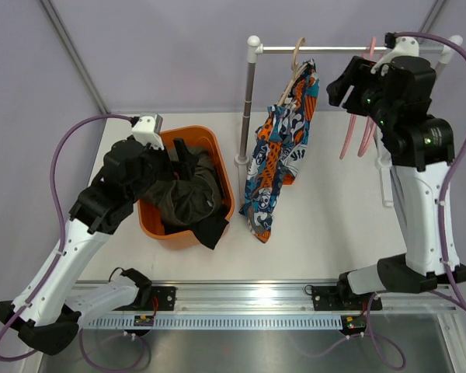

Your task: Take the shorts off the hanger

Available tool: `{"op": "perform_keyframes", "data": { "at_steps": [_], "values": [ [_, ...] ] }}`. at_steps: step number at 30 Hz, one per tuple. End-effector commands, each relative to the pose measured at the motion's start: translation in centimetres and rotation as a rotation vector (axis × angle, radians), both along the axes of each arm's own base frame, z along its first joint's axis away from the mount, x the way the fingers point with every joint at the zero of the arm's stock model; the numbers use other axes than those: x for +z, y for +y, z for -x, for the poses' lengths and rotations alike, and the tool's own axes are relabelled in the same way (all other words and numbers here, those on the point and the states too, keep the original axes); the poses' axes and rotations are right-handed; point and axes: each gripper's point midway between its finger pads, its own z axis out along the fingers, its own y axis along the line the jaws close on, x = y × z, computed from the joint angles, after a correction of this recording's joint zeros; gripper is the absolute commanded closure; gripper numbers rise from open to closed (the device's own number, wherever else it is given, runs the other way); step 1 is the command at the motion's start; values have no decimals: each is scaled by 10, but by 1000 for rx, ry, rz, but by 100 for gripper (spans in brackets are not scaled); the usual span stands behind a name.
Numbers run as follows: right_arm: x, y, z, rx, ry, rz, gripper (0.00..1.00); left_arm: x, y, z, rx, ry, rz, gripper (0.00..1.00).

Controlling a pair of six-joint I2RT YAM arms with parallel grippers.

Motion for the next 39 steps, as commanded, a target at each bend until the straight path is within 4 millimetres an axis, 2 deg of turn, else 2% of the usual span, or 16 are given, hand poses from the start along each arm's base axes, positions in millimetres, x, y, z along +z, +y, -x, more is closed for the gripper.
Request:
{"op": "perform_keyframes", "data": {
  "at_steps": [1, 2, 4, 8, 10, 11, 13, 17, 20, 30, 35, 39],
  "values": [
    [-8, 30, -33, 36, 19, -33, 29, 17, 13, -9, 53, -87, -28, 1],
    [-17, 38, -44, 39, 41, -25, 29, 14, 14, -9, 56, -85, -35, 1],
    [-21, 44, -55, 35, 46, -31, 29, 14, 16, -8, 66, -91, -38, 1],
    [-32, 69, -83, 60, 41, -70, 29, 11, 22, -9, 83, -99, -66, 1],
    [-32, 83, -88, 67, 29, -75, 29, 9, 23, -10, 87, -96, -77, 1],
    [-36, 85, -97, 47, 27, -73, 29, 7, 22, -11, 85, -92, -81, 1],
    [-39, 91, -102, 37, 22, -84, 29, 4, 21, -11, 82, -87, -81, 1],
    [-38, 92, -114, -18, -17, -110, 29, -3, 24, -10, 89, -80, -92, 1],
    [-46, 92, -121, -40, -12, -113, 28, -6, 24, -10, 91, -76, -95, 1],
    [-56, 92, -131, -83, -5, -132, 28, -12, 24, -9, 85, -64, -102, 1],
    [-63, 85, -141, -141, -12, -127, 32, -15, 26, -8, 89, -60, -108, 1],
    [-70, 87, -152, -153, -1, -107, 37, -17, 28, -7, 94, -59, -109, 1]
  ]
}}
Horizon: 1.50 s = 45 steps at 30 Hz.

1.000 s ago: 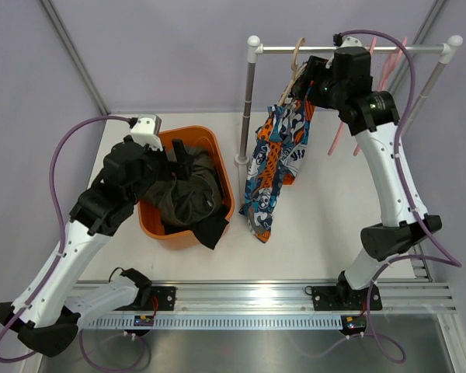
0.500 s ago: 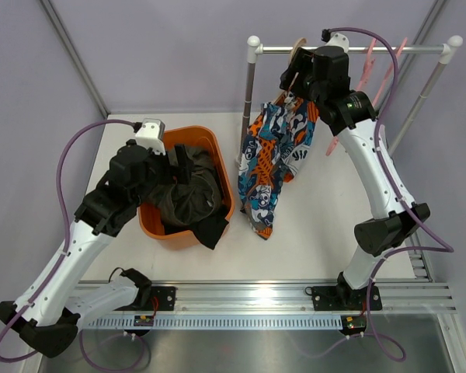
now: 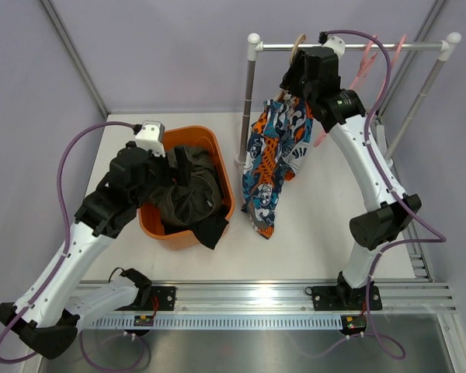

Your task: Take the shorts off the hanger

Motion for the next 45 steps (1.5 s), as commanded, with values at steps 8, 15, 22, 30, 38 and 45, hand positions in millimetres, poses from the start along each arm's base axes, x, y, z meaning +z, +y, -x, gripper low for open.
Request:
{"op": "perform_keyframes", "data": {
  "at_steps": [8, 15, 22, 30, 38, 45],
  "values": [
    [11, -9, -16, -90, -62, 18, 62, 9, 8, 0, 26, -55, 9, 1],
    [13, -20, -5, -108, -66, 62, 96, 9, 7, -1, 22, -53, 13, 1],
    [32, -26, 23, -51, -75, 108, 100, 11, 7, 0, 19, -56, 19, 1],
    [65, -29, 68, 73, -88, 156, 100, 19, 1, -1, -3, -62, 43, 1],
    [86, -28, 99, 160, -109, 165, 100, 45, -16, -6, -43, -78, 127, 1],
    [86, -26, 117, 217, -83, 179, 100, 72, -45, -23, -97, -88, 232, 1]
  ]
}}
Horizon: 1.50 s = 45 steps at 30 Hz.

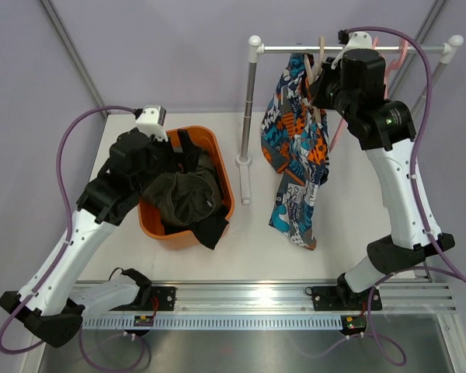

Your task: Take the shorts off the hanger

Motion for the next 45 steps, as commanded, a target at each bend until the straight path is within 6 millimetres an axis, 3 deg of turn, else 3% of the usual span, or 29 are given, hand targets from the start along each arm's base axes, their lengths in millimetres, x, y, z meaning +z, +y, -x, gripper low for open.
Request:
{"op": "perform_keyframes", "data": {
  "at_steps": [1, 3, 5, 6, 8, 9, 11, 12, 14, 16, 17, 20, 22, 23, 24, 27, 32, 37, 45],
  "values": [
    [24, 2, 20, 64, -51, -4, 100, 42, -24, -13, -55, -72, 127, 1],
    [23, 4, 27, 87, -46, -10, 100, 55, -34, -18, -76, -80, 164, 2],
    [18, 5, 36, 107, -33, -20, 100, 54, -54, -28, -124, -58, 177, 4],
    [17, 6, 39, 119, -30, -24, 100, 67, -58, -30, -128, -82, 186, 5],
    [11, 6, 48, 135, -16, -36, 100, 66, -83, -34, -158, -79, 163, 5],
    [10, 6, 52, 139, -12, -36, 100, 82, -88, -35, -150, -111, 172, 5],
    [-1, 6, 61, 154, 16, -39, 100, 77, -119, -39, -189, -96, 156, 5],
    [-3, 6, 64, 157, 21, -40, 100, 92, -124, -41, -185, -120, 174, 5],
    [-12, 5, 73, 159, 46, -44, 100, 80, -152, -51, -206, -91, 169, 5],
    [-21, 8, 81, 171, 65, -49, 100, 88, -171, -52, -231, -98, 187, 5],
    [-23, 10, 83, 178, 69, -51, 100, 78, -186, -59, -239, -83, 181, 5],
    [-32, 12, 89, 182, 89, -41, 100, 83, -210, -59, -257, -104, 207, 5],
    [-37, 15, 93, 189, 100, -39, 100, 71, -228, -62, -273, -92, 199, 5],
    [-39, 18, 95, 198, 107, -39, 100, 74, -234, -63, -278, -101, 207, 5],
    [-43, 20, 96, 201, 116, -38, 100, 63, -244, -65, -283, -86, 191, 5],
    [-49, 22, 101, 199, 126, -28, 100, 56, -258, -67, -294, -82, 186, 5],
    [-54, 18, 105, 188, 132, -24, 100, 38, -264, -72, -278, -57, 156, 6],
    [-52, 21, 110, 203, 129, -32, 100, 19, -256, -79, -218, -42, 106, 7],
    [-53, 24, 115, 214, 133, -35, 100, 14, -247, -82, -185, -57, 79, 10]
  ]
}}
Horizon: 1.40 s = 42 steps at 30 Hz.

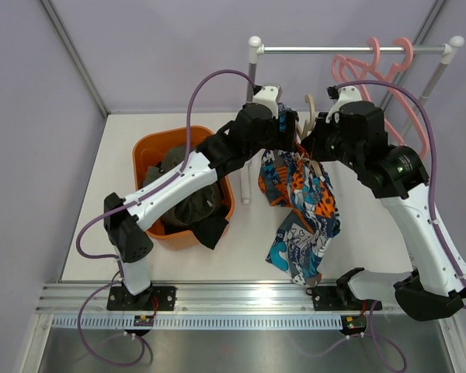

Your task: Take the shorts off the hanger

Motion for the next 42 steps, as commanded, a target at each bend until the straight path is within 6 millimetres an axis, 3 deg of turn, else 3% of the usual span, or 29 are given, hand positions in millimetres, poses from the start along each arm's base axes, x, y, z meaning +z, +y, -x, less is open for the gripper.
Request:
{"op": "perform_keyframes", "data": {
  "at_steps": [1, 6, 13, 21, 25, 26, 30, 37, 42],
  "values": [
    [16, 6, 9, 22, -45, -49, 100, 28, 3, -4, 38, -76, 53, 11],
    [19, 5, 15, 25, -52, -57, 100, 19, 7, -7, 58, -68, 28, 17],
    [17, 1, 20, 20, -49, -53, 100, 22, 14, -3, 67, -71, 38, 24],
    [17, 1, 26, 27, -42, -61, 100, 22, 21, -5, 95, -78, 25, 41],
    [12, 3, 28, 38, -22, -48, 100, 24, 23, -9, 119, -101, 19, 62],
    [11, 5, 30, 45, -18, -47, 100, 26, 25, -11, 134, -110, 17, 74],
    [10, 4, 36, 56, -13, -45, 100, 23, 31, -26, 176, -115, -18, 100],
    [10, -2, 48, 66, -16, -45, 100, 17, 41, -42, 213, -114, -25, 100],
    [7, -5, 49, 55, -14, -33, 100, 23, 44, -35, 196, -124, 1, 100]
  ]
}}
